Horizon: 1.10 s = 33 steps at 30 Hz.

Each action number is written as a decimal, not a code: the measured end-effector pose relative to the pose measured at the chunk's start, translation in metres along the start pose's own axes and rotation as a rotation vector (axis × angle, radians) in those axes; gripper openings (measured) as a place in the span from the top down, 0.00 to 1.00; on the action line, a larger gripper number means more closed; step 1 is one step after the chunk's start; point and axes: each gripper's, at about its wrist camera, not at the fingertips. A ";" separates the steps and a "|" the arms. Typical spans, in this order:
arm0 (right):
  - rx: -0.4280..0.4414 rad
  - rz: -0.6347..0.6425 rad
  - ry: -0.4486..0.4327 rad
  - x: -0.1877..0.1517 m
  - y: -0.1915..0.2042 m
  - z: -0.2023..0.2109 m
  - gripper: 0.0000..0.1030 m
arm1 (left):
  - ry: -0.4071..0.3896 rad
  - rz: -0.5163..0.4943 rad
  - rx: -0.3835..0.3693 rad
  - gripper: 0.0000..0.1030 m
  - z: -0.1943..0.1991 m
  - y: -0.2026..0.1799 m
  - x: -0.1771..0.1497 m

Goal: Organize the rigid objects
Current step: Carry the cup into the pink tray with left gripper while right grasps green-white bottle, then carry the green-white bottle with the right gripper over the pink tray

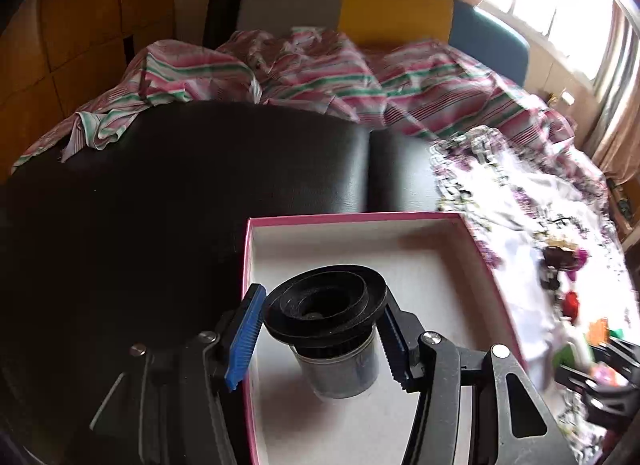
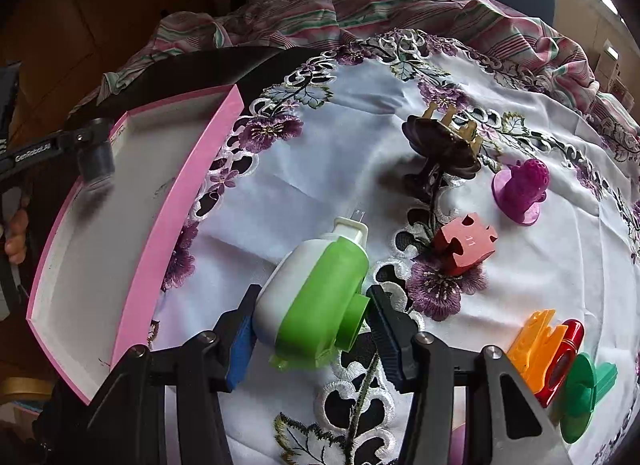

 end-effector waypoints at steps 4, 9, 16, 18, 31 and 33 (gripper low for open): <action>0.004 -0.005 0.000 0.000 0.000 -0.001 0.49 | 0.003 -0.003 0.039 0.45 -0.014 0.002 0.007; 0.009 -0.006 -0.001 0.000 -0.001 -0.002 0.49 | -0.042 0.019 0.068 0.26 -0.004 0.004 0.005; 0.001 -0.001 -0.002 0.001 0.000 -0.002 0.49 | -0.086 0.030 0.081 0.23 0.032 -0.006 -0.017; -0.001 -0.002 -0.002 0.000 0.001 -0.002 0.49 | -0.090 0.020 0.097 0.23 0.041 -0.014 -0.029; -0.036 0.010 -0.011 0.000 0.006 -0.001 0.49 | -0.076 0.004 0.107 0.23 0.077 -0.039 -0.086; -0.040 0.012 -0.013 -0.001 0.007 -0.001 0.49 | -0.083 0.005 0.112 0.23 0.082 -0.037 -0.090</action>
Point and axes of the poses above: each gripper's, at about its wrist camera, not at the fingertips, and z roughly against the way its jaws point, y to its left, x to its top, and after that the axes turned 11 degrees about -x, right-handed
